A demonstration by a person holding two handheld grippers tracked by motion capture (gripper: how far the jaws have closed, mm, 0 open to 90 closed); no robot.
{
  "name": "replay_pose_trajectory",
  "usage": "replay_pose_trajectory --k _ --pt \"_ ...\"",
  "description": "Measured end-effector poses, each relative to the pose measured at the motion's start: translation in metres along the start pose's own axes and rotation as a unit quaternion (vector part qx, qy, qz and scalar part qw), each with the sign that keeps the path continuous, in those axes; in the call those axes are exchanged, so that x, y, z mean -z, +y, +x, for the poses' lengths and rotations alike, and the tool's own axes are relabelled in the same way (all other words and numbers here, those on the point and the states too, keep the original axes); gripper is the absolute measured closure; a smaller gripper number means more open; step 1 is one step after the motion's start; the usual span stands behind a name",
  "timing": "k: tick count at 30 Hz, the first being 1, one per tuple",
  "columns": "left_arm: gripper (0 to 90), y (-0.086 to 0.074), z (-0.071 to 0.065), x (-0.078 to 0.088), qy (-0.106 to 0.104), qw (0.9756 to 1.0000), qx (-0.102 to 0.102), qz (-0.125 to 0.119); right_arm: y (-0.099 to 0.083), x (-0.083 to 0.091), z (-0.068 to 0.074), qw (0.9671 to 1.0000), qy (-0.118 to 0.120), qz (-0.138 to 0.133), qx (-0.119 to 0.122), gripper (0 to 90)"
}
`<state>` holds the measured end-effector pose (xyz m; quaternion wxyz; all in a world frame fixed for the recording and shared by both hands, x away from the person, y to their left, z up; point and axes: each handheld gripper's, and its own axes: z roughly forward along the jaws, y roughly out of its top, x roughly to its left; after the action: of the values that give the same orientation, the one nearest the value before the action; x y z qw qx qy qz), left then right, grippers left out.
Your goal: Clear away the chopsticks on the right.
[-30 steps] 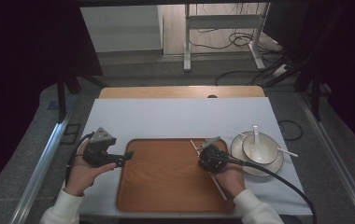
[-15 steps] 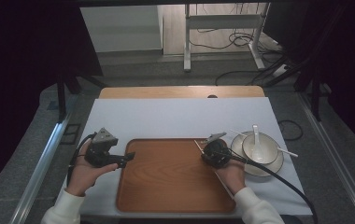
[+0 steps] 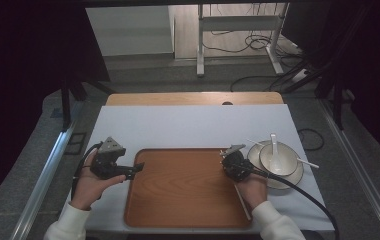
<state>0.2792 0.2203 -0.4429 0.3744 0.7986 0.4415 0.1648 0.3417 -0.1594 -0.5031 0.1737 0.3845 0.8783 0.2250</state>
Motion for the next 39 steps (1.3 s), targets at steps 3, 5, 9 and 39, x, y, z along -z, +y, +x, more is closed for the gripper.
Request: replay_pose_trajectory --k 3,5,9,39 --pt "15.5 0.000 0.000 0.000 0.000 1.0000 -0.001 0.000 -0.003 0.001 -0.003 1.0000 -0.006 0.003 -0.005 90.0" --pt "15.5 0.000 0.000 0.000 0.000 1.0000 0.000 0.000 -0.005 0.003 -0.002 0.9999 -0.015 0.005 -0.004 90.0" --pt "15.5 0.000 0.000 0.001 0.001 1.0000 0.001 -0.001 -0.009 0.007 -0.003 0.9997 -0.024 0.009 0.001 90.0" --pt "15.4 0.000 0.001 0.001 0.003 1.0000 0.002 -0.002 -0.014 0.069 -0.016 0.9857 0.096 -0.137 0.021 67.7"
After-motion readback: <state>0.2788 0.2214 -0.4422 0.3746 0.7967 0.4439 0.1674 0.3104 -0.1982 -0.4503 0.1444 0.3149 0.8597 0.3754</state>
